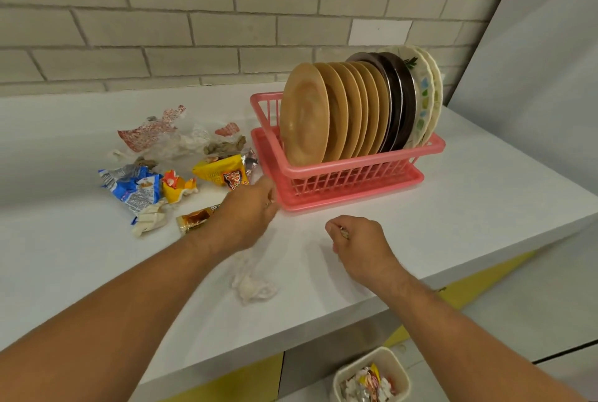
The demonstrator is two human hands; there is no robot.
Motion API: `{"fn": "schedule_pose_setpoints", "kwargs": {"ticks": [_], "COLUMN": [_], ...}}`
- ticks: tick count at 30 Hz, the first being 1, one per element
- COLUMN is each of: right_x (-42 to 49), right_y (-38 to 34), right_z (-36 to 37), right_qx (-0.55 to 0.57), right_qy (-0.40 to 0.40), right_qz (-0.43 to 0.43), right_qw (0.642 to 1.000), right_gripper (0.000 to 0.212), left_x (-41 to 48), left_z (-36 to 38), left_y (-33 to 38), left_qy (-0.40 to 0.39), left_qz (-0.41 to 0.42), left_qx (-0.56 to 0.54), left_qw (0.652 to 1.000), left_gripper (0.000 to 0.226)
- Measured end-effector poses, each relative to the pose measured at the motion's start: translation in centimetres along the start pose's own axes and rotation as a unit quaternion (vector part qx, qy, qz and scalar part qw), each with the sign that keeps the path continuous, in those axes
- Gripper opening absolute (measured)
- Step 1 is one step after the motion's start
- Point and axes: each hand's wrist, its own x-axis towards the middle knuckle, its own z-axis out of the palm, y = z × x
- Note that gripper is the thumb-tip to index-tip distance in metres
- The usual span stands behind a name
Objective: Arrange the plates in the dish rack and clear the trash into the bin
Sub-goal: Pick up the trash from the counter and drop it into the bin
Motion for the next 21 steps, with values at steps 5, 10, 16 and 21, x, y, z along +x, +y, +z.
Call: {"fn": "schedule_pose_setpoints", "kwargs": {"ticks": [5,10,16,21], "right_x": [-1.4,-2.9,-5.3,-5.4], "right_y": [-2.7,-5.0,-6.1,-5.5], "right_z": [2.0,4.0,9.0,9.2], "right_qx": [-0.064,-0.134,-0.316,-0.293], "right_qy": [-0.018,-0.071,-0.134,-0.13], "right_qz": [-0.066,-0.128,-0.199,-0.193], "right_qw": [0.996,0.98,0.918,0.927], "right_gripper": [0.047,0.042,0.053,0.034], "left_x": [-0.9,-2.5,-3.5,-4.3], "left_z": [-2.4,-3.5,-3.6,-2.4], "left_y": [-2.1,-3.7,-5.6,-6.3], "left_qy": [0.011,0.071,0.086,0.067], "left_qz": [0.048,0.041,0.031,0.051], "left_qx": [0.091,0.086,0.09,0.028], "left_qw": [0.995,0.993,0.992,0.996], "left_gripper": [0.022,0.051,0.049,0.033]}}
